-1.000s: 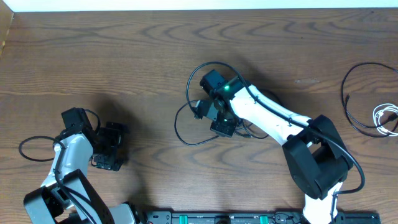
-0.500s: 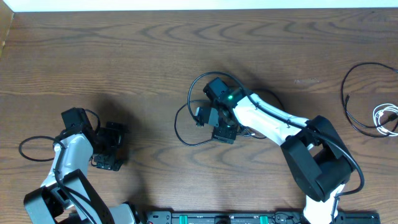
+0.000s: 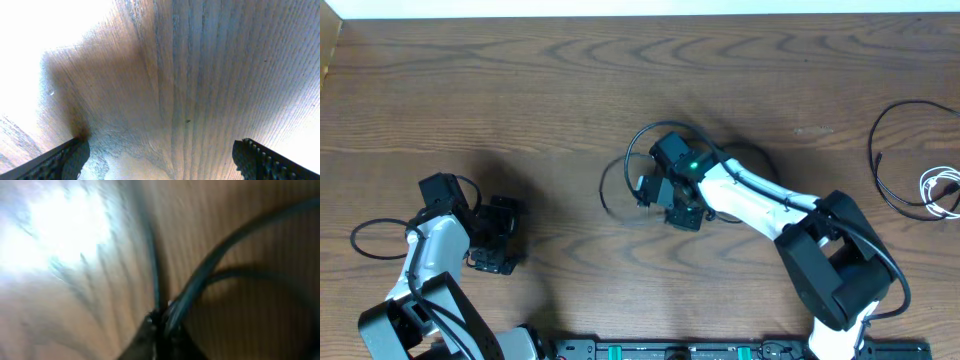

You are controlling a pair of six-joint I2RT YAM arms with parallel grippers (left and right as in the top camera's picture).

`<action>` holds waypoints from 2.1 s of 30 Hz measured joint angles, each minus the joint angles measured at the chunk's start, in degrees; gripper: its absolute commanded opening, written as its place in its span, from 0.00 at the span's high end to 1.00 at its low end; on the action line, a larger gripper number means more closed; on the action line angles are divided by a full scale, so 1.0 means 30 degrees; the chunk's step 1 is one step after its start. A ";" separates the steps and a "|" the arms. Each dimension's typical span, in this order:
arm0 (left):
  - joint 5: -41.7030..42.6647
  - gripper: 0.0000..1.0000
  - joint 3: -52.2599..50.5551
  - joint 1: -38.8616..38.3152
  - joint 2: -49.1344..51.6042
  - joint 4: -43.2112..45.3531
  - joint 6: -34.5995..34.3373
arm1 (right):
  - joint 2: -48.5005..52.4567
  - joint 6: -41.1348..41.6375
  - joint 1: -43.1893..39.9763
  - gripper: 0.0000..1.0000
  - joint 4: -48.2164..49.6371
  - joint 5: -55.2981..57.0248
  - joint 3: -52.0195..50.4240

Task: Untangle cables
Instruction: 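Carry the black cable loops up and right with the right gripper, then move the held black cable to the upper right edge with the right gripper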

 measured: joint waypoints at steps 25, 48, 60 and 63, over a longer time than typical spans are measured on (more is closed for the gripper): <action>-0.0051 0.02 0.0000 -0.0007 0.0000 0.0007 0.0000 | -0.1698 0.5362 -0.3759 0.99 0.3606 1.4076 0.0699; -0.0051 0.02 0.0000 -0.0007 0.0000 0.0007 0.0000 | -0.1698 0.9384 -1.1897 0.01 0.3803 0.8859 0.0699; -0.0051 0.02 0.0000 -0.0007 0.0000 0.0007 0.0000 | -0.1698 0.9457 -1.1912 0.01 0.4044 0.5282 0.0699; -0.0051 0.02 0.0000 -0.0007 0.0000 0.0007 0.0000 | -0.1698 0.9479 -1.1912 0.01 0.4109 0.2616 0.0699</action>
